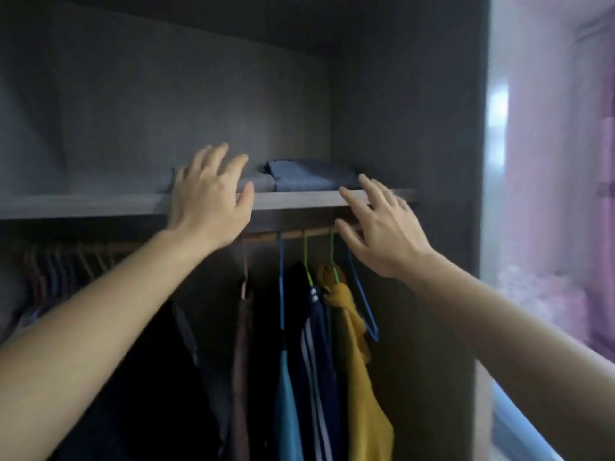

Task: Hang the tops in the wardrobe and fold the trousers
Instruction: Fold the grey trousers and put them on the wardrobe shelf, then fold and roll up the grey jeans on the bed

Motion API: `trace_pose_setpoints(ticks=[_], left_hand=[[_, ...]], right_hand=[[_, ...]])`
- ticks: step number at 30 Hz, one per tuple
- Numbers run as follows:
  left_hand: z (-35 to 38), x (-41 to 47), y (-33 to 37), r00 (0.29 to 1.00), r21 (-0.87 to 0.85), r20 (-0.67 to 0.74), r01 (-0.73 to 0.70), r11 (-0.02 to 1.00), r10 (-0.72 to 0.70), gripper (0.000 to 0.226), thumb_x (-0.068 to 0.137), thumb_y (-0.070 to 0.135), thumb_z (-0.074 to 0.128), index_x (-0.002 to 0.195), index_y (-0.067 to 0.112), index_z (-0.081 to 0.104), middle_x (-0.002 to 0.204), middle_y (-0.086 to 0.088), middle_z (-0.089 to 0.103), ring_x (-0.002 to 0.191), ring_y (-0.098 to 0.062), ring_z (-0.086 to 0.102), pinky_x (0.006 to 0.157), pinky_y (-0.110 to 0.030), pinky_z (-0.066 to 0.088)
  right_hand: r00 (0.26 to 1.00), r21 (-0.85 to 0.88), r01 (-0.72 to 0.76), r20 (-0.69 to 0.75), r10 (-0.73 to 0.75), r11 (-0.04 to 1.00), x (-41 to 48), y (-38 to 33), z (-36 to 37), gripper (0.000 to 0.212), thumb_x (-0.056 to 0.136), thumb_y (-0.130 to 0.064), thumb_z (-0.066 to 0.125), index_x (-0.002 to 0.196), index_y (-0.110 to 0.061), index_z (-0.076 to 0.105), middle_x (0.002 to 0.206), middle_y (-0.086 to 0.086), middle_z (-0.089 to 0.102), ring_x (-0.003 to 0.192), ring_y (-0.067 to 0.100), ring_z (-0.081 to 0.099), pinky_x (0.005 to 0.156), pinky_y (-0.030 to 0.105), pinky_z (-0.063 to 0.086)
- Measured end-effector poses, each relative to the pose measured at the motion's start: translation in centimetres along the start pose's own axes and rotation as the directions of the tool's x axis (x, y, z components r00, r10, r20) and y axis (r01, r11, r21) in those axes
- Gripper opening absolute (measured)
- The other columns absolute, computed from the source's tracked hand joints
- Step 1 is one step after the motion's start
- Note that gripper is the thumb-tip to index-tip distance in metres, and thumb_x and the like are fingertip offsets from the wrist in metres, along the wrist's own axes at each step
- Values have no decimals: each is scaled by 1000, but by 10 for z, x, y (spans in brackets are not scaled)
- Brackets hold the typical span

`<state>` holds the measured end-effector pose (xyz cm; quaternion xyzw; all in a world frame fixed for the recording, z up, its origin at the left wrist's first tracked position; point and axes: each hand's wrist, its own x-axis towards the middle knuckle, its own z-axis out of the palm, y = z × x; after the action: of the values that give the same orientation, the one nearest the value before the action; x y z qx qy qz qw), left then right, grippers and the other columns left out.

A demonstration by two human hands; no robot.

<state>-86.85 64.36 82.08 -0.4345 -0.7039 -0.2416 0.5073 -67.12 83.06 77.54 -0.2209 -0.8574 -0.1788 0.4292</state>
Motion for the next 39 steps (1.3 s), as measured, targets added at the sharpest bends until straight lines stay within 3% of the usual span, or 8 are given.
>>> trace_pose_setpoints(ticks=[4,7,11,13,20,29,32,39], left_hand=[[4,-83,90,999,-175,-47,15,985,-24,56,95,40,40,143,12,45,153,-19,35,142,-36,30,113,-53,29],[14,-139,185,993,-356,97,101,929,-71,58,97,44,37,147,16,40,157,-16,29,145,-32,24,114,-54,27],[12,-196,305,964,-491,258,67,869,71,60,97,48,33,150,19,34,160,-13,24,148,-28,19,115,-55,26],[5,-214,362,951,-554,268,19,832,157,59,96,46,35,149,18,36,158,-15,26,146,-31,23,114,-55,27],[10,-236,553,877,-757,242,-97,646,415,64,93,49,31,150,17,36,161,-13,21,146,-32,21,114,-54,23],[35,-254,788,776,-951,127,-82,298,618,65,96,49,35,152,19,30,163,-11,12,148,-29,14,114,-58,21],[43,-257,859,715,-972,67,-110,206,696,64,97,50,35,152,19,28,163,-11,11,149,-28,13,115,-59,21],[28,-299,1009,509,-992,6,-108,71,861,68,95,56,24,153,22,22,162,-11,7,149,-29,8,117,-55,19]], right_hand=[[996,-109,-34,77,42,993,-115,43,-32,65,100,-57,32,157,-26,23,165,14,14,152,32,16,122,48,22],[984,-203,-74,141,104,976,-200,88,-63,67,100,-58,29,158,-27,17,166,14,8,153,33,12,123,51,18],[959,-290,-148,191,209,945,-310,144,-110,69,98,-55,34,158,-24,21,166,16,8,152,35,15,122,52,20],[932,-352,-222,198,304,909,-361,178,-137,73,97,-54,39,159,-23,16,166,17,4,153,34,11,123,51,18],[771,-543,-466,139,622,698,-502,297,-212,82,94,-50,51,159,-18,13,166,19,3,153,35,8,123,52,16],[579,-751,-480,118,807,454,-622,435,-277,83,93,-46,55,159,-17,13,165,21,4,152,37,11,121,55,18],[489,-809,-487,62,870,331,-651,476,-308,86,89,-43,63,157,-14,19,163,24,11,149,41,21,117,56,27],[287,-843,-538,-166,943,15,-749,523,-389,86,86,-40,66,156,-11,25,160,27,18,145,43,27,114,56,31]])
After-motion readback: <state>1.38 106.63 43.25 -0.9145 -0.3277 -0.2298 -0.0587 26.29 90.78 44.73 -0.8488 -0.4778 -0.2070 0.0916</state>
